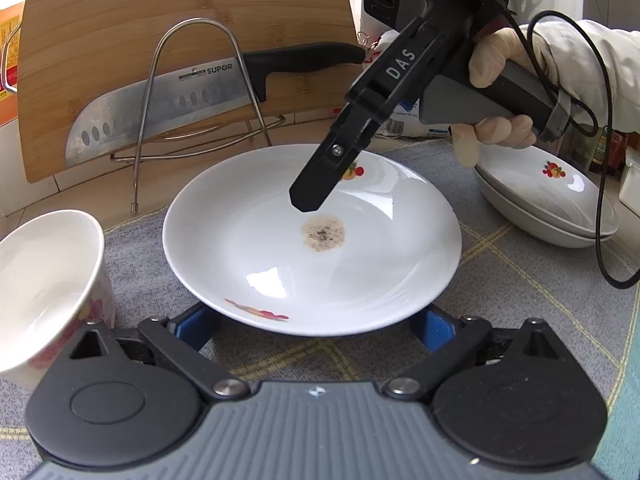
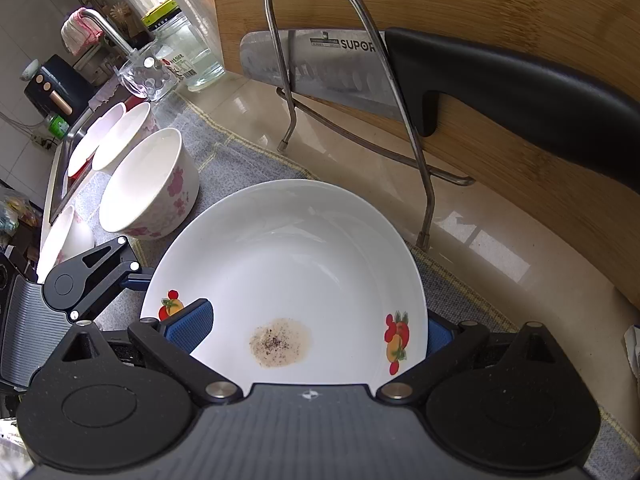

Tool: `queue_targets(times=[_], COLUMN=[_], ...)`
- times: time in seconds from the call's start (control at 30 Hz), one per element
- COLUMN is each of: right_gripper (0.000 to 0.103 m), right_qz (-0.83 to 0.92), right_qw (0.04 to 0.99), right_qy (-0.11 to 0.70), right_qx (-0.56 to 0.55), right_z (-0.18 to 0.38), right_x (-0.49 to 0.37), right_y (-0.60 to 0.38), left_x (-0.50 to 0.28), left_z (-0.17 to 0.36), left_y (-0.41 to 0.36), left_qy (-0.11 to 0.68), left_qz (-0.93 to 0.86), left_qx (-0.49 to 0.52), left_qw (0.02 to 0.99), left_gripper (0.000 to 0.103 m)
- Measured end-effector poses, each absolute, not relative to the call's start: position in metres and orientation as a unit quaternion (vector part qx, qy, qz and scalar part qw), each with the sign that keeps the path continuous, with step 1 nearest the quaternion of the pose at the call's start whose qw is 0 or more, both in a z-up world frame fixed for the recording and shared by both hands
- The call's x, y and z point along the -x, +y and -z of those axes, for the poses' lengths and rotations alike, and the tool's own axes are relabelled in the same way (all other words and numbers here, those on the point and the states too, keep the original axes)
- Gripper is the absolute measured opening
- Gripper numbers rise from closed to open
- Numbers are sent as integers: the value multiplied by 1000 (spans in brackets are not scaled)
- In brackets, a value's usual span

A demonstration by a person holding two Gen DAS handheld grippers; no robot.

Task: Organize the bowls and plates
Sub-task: 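Lift the stained plate with the right tool and carry it toward the stack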

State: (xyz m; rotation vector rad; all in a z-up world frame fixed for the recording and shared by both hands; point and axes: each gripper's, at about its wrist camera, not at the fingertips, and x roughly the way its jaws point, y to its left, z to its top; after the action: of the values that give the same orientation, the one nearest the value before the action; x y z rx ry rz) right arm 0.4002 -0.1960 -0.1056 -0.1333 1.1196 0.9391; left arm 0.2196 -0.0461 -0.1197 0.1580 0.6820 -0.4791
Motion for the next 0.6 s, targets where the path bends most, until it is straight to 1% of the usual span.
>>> queue_targets(times=[0.6], right_gripper=[103], right_qz=[-428], right_qw=[742], right_qy=[513], right_qx=[56], right_z=[105], right_x=[-403], right_y=[-196], left_x=[-219], left_z=[120], left_y=[-50], left_qy=[331], left_qz=[228], left_qx=[-85], left_qw=[912], left_gripper=[98])
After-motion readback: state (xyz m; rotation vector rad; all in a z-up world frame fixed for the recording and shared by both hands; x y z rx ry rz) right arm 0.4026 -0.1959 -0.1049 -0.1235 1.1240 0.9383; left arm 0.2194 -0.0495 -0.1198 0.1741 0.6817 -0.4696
